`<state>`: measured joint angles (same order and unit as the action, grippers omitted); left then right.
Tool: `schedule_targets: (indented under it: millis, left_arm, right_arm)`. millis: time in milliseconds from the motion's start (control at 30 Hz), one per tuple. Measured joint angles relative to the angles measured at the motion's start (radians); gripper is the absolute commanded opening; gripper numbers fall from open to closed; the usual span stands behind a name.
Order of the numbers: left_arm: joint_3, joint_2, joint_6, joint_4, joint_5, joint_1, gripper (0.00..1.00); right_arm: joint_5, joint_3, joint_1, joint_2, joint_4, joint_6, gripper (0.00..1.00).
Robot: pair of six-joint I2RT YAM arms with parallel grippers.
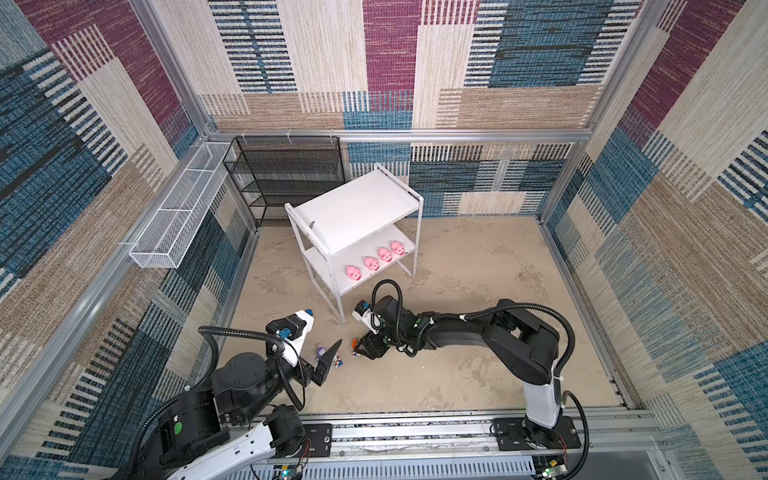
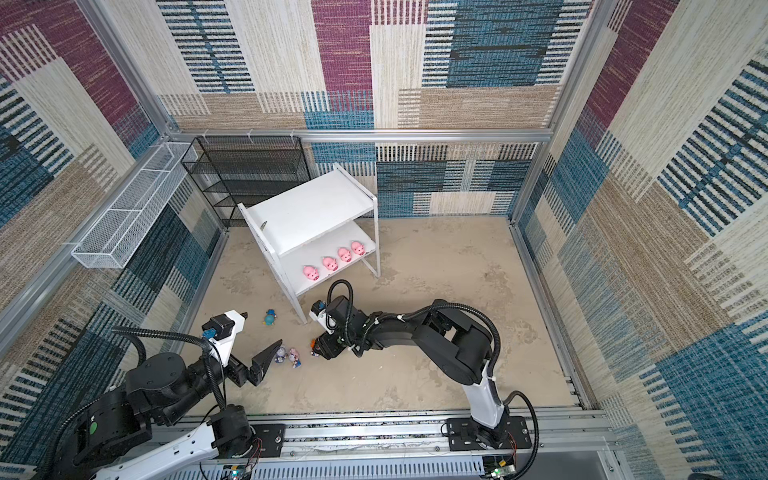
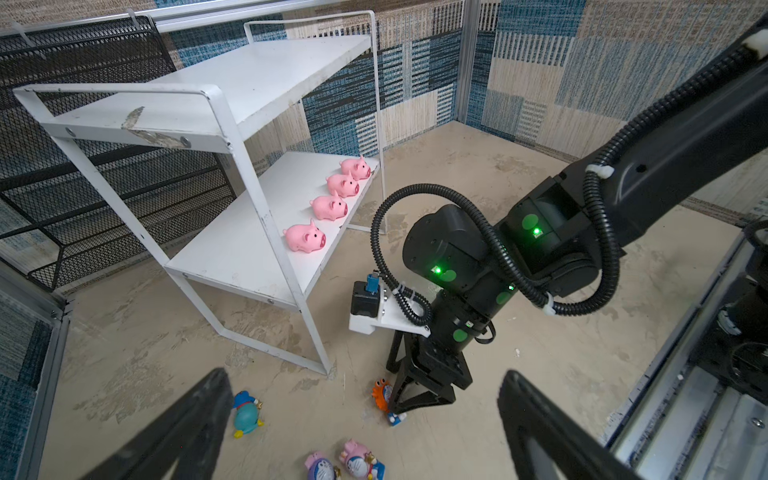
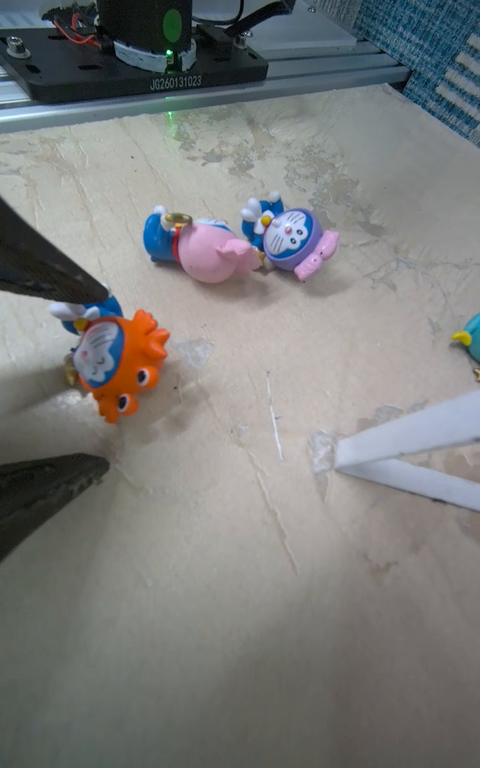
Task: Place and organize the plastic toys onto the shelf
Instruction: 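Lower the right gripper around the orange crab figurine and close on it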
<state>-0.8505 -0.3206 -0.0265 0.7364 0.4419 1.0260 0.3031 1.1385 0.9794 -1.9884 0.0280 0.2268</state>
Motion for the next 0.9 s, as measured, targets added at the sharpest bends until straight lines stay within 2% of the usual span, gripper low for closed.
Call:
schedule_targets:
  millis: [533,667,900]
  left_arm:
    - [0.003,0.014,0.000,0.000,0.000,0.000,0.99]
    - [0.004,0.016,0.000,0.000,0.000,0.000,0.99]
    - [0.004,0.026,0.001,0.000,0.000,0.000,0.99]
  right_arm:
    - [-0.022,0.081,0.047,-0.056,-0.034,-0.008,0.42]
    - [-0.037,0.112,0.055,-0.074,-0.048,-0.013,0.42]
    - [-0.105,0.169,0.075,-0.107,-0.080,-0.032,0.49]
